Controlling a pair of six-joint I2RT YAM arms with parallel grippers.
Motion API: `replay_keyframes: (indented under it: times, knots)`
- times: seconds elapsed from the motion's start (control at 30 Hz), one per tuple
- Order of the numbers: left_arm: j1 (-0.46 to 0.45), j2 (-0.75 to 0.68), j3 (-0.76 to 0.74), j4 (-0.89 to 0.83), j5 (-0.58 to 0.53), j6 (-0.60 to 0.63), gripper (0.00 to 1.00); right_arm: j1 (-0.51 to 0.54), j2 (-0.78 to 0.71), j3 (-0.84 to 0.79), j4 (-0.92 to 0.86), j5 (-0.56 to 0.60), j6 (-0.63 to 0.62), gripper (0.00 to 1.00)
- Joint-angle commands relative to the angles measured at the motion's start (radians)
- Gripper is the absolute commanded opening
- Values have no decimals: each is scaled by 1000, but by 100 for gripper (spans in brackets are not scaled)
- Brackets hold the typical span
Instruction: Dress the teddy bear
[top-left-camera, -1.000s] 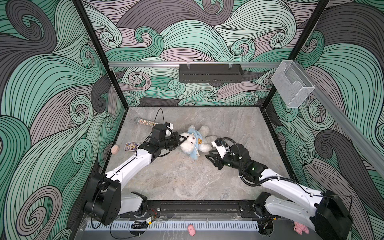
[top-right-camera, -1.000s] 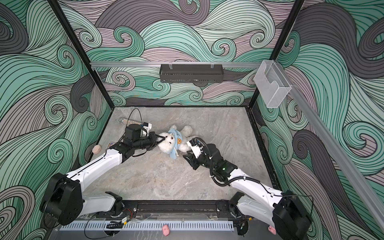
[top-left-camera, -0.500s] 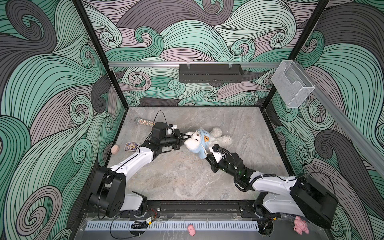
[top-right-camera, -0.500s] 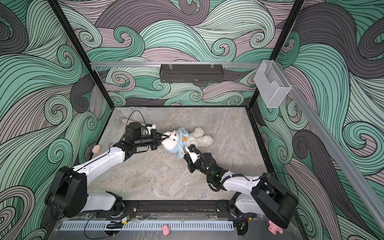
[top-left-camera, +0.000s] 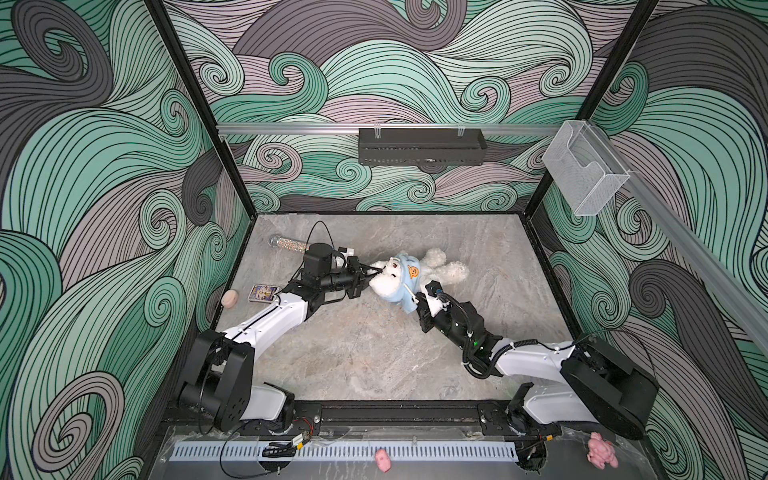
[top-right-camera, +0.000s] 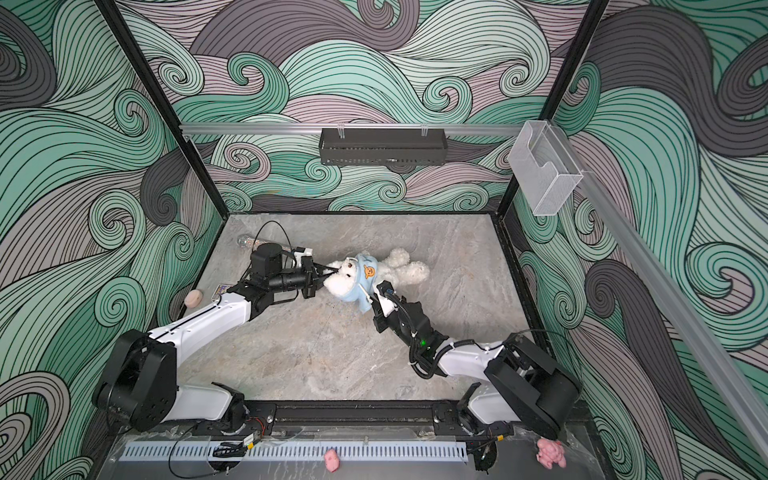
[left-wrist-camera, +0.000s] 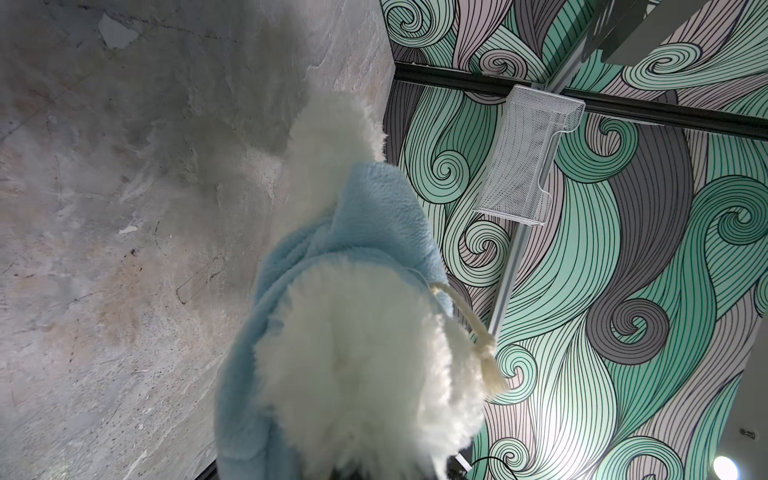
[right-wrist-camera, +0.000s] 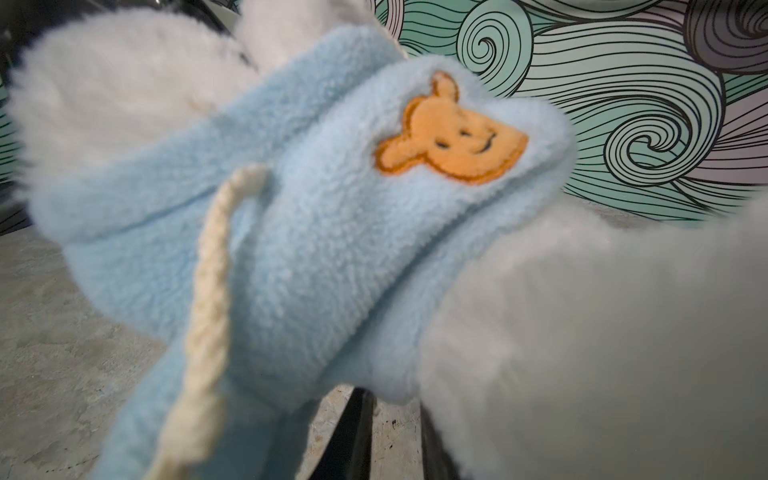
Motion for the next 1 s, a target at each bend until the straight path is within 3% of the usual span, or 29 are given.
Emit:
replay_keyframes:
  times: [0.0, 0.17, 0.37, 0.6, 0.97]
  knots:
    - [-6, 10, 9, 50, 40, -3, 0, 6, -5, 35, 65, 42, -39, 25]
    - [-13, 21, 4, 59, 42, -3, 0, 6, 3, 55, 75, 71, -58, 22]
    - [-15, 24, -3, 39, 27, 18, 0, 4, -10, 58, 62, 181, -66, 1]
    - [2, 20, -3, -29, 5, 74, 0, -36, -118, 16, -126, 397, 8, 0]
    - [43, -6, 38, -203, -3, 227, 0, -231, -310, -25, -425, 422, 172, 0]
